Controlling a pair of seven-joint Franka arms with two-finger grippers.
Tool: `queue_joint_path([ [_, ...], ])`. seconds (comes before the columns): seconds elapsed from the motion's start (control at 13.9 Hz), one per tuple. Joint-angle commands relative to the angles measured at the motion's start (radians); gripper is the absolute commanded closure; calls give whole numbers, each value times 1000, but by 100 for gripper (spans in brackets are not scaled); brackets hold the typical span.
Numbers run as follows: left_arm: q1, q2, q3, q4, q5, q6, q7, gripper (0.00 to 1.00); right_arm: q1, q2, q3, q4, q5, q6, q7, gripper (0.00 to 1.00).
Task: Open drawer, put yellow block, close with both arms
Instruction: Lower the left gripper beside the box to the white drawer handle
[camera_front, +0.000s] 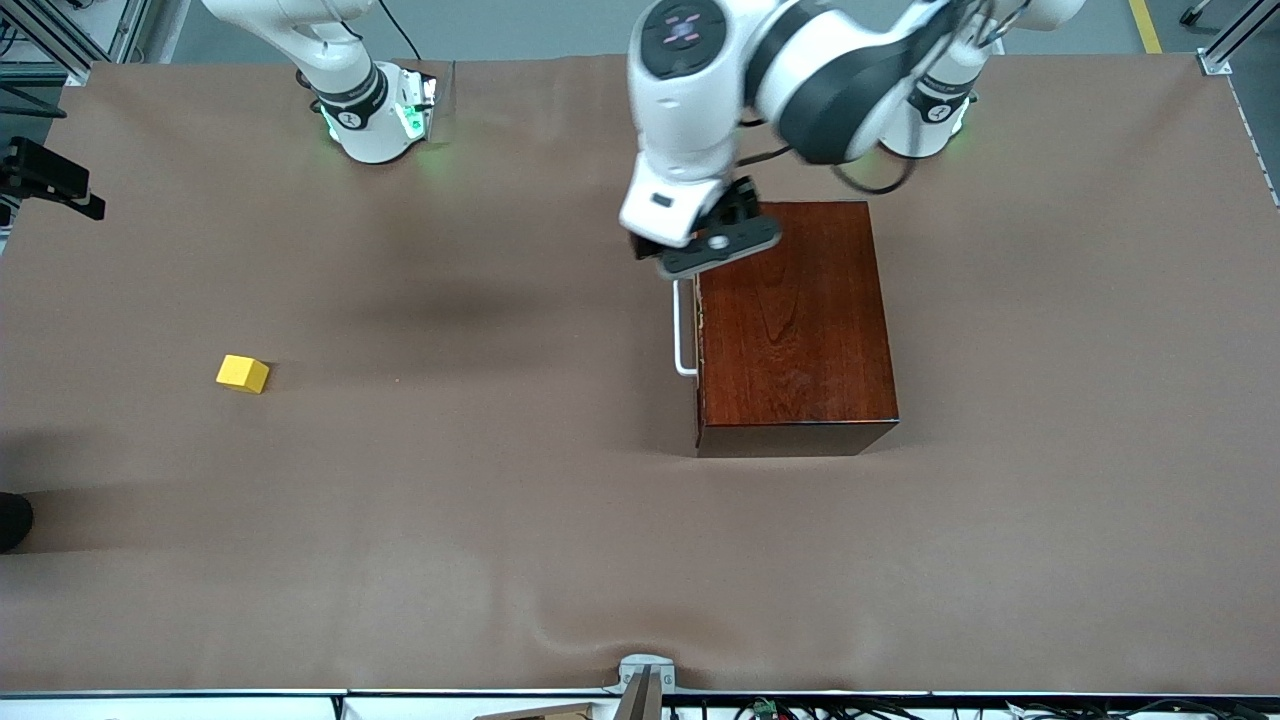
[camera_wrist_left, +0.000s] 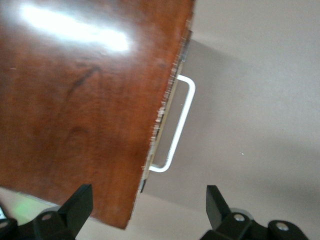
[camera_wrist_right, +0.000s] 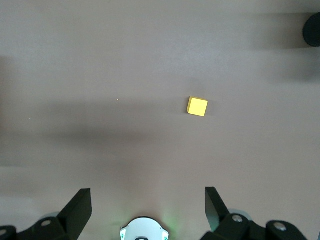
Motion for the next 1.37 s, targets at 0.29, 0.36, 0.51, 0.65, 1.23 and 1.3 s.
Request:
queue_joint_path([
  [0.29, -243, 197, 186, 181, 74, 51, 60, 0, -16, -2, 8, 4, 10, -7, -4, 0],
  [0.36, -277, 201, 229, 180, 74, 66, 96, 0, -16, -2, 6, 4, 10, -9, -4, 0],
  [0.51, -297, 213, 269, 180, 74, 69, 235, 0, -22, -2, 8, 4, 10, -7, -4, 0],
  [0.65, -297, 233, 272, 180, 74, 84, 288, 0, -22, -2, 6, 4, 10, -9, -4, 0],
  [1.23, -312, 294, 275, 169, 77, 89, 293, 0, -22, -2, 8, 4, 10, -13, -4, 0],
  [1.3, -312, 299, 277, 169, 77, 89, 293, 0, -22, -2, 8, 4, 10, -13, -4, 0],
])
